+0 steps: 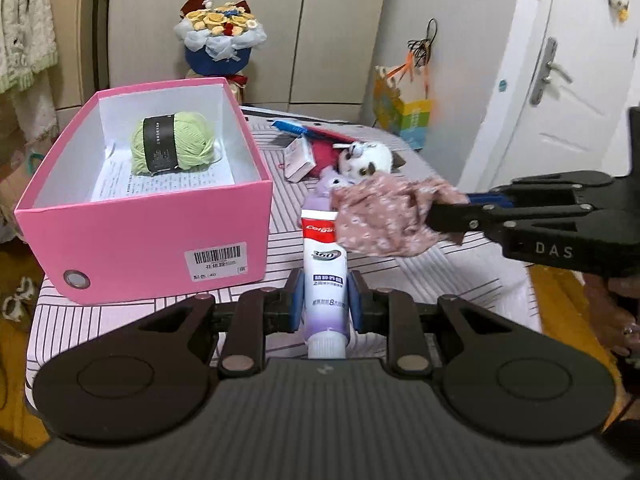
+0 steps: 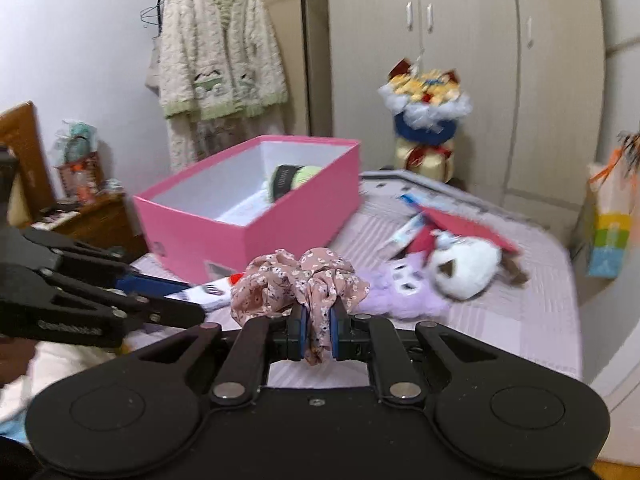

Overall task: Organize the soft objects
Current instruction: 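Carry the toothpaste and scrunchie into the pink box with both grippers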

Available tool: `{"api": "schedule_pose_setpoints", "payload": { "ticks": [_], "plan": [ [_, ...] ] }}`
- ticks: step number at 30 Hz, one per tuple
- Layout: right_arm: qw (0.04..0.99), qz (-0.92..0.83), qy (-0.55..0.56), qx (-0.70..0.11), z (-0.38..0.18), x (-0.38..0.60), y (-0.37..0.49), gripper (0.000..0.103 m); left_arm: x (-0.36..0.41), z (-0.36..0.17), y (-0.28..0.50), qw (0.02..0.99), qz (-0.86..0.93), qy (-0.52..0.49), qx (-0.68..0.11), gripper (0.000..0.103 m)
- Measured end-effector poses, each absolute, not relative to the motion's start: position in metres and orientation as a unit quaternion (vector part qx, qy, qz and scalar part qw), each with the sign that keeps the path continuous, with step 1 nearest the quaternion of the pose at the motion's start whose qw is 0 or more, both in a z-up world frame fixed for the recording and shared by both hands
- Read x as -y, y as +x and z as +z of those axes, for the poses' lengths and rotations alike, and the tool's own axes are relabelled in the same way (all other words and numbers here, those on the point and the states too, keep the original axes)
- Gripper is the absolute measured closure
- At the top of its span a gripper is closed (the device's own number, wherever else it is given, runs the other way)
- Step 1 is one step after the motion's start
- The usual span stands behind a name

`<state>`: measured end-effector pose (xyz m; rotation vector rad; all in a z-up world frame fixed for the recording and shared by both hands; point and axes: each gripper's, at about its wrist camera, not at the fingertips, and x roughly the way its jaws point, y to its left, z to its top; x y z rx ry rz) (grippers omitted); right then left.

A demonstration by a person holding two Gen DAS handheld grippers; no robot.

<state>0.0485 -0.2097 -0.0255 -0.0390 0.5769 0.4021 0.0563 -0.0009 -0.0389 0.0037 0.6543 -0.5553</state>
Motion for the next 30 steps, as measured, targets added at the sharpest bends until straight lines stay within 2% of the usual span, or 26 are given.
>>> {"api": "schedule_pose_setpoints", "payload": {
  "ticks": [6,18,24,30],
  "plan": [
    [0.930,0.235,-0.013,-0.282,-0.004,0.196,0.040,0.089,-0.018,-0.029,0.048,0.913,-0.261,-0.014,-0.312,0.081],
    [0.938,0.258,-0.053,-0.224,0.052,0.171,0.039,0.089,-0.047,0.016,0.036,0.940,-0.238,0.005,-0.246,0.081],
    [0.948,0.252,-0.059,-0.184,0.070,0.155,0.063,0.089,-0.065,0.028,0.060,0.951,-0.207,0.006,-0.228,0.081],
    [0.951,0.246,-0.048,-0.181,0.070,0.141,0.114,0.089,-0.077,0.029,0.111,0.957,-0.158,0.014,-0.241,0.081]
  ]
}}
